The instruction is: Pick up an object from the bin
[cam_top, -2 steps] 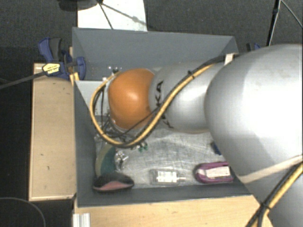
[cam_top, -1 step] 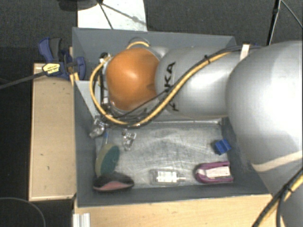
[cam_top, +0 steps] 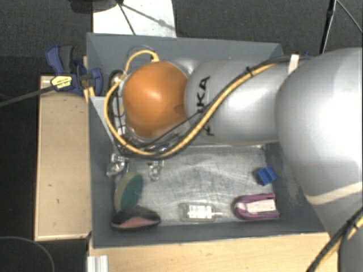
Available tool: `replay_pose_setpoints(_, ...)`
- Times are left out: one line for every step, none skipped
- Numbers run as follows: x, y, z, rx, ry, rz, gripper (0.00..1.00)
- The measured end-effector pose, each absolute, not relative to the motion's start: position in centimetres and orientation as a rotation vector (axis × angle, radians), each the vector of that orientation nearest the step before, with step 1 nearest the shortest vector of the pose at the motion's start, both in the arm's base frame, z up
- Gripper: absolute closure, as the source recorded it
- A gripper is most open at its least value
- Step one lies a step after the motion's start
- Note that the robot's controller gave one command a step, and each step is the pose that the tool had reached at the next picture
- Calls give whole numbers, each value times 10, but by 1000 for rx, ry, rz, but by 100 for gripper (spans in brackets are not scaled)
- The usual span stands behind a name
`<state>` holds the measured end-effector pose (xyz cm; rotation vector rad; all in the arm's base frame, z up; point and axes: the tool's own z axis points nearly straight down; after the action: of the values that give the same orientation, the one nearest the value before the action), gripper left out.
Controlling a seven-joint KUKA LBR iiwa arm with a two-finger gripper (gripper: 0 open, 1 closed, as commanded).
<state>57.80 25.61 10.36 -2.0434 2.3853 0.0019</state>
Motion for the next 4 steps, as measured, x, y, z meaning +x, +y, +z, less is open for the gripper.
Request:
replay_pose_setpoints(572, 254, 72, -2226, 2215, -4, 0)
replay_pose_setpoints(573, 253, 73, -2214, 2228, 0, 0)
replay_pose_setpoints(574, 255, 75, -2206, 2228, 2, 100)
replay_pose_setpoints(575, 256, 106, -2195, 2236, -1, 100)
